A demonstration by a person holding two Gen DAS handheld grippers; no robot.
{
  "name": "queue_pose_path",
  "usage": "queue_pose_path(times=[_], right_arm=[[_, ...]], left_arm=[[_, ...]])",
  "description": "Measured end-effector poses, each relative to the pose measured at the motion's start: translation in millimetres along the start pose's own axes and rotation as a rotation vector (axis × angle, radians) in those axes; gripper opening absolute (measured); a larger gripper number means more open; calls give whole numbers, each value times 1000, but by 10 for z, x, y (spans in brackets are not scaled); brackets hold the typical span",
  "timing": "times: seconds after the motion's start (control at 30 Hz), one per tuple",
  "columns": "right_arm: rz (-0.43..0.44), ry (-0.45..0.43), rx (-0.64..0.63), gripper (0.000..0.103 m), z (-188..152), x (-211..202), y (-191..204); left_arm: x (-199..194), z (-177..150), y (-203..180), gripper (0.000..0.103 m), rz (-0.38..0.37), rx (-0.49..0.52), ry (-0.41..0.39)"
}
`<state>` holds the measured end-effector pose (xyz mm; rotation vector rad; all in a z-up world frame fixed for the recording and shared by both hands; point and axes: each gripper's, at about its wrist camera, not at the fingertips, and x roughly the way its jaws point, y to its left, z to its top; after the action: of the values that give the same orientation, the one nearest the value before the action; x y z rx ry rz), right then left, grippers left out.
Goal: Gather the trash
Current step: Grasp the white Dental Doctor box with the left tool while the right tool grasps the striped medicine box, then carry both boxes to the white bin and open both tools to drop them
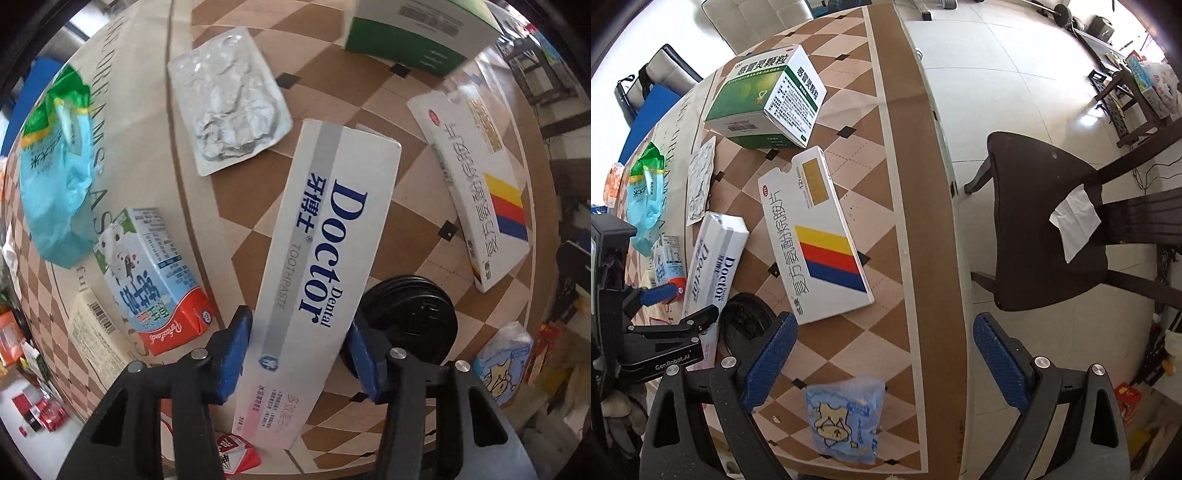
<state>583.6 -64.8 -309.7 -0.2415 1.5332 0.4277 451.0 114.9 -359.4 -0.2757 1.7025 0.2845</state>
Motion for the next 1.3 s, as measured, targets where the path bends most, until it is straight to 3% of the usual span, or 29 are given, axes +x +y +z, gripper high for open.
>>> queue_pose_path(times=[0.13, 0.23, 0.3, 0.4, 0.47, 0.53, 0.73, 1.0, 1.13, 1.3], right_arm=[[7, 12, -27, 97, 198, 203, 204], [-24, 12, -71, 97, 320, 376, 446], [-66, 8, -115, 97, 379, 487, 614], [-133, 8, -171, 97, 412, 634, 805], [-156, 29, -193, 90, 413, 736, 877], [-149, -9, -194, 76, 422, 679, 904], [-135, -21, -194, 75, 336, 614, 884], [-62, -103, -163, 75, -32, 125, 854], [-28, -175, -156, 75, -279, -276, 838], [19, -261, -143, 75, -770, -786, 766]], left_arm=[[-65, -150, 347, 48, 53, -201, -32], [-41, -282, 542, 50, 38, -302, -24], [71, -342, 554, 50, 8, -290, 24], [169, -432, 500, 48, 50, -224, 33], [163, -515, 526, 46, 60, -222, 11], [129, -603, 575, 45, 53, -239, -14], [-245, -841, 444, 44, 122, -245, -109], [-768, -1289, 321, 44, 166, -268, -277], [-1182, -1323, 93, 44, 148, -287, -366], [-1502, -1767, 81, 44, 107, -299, -474]])
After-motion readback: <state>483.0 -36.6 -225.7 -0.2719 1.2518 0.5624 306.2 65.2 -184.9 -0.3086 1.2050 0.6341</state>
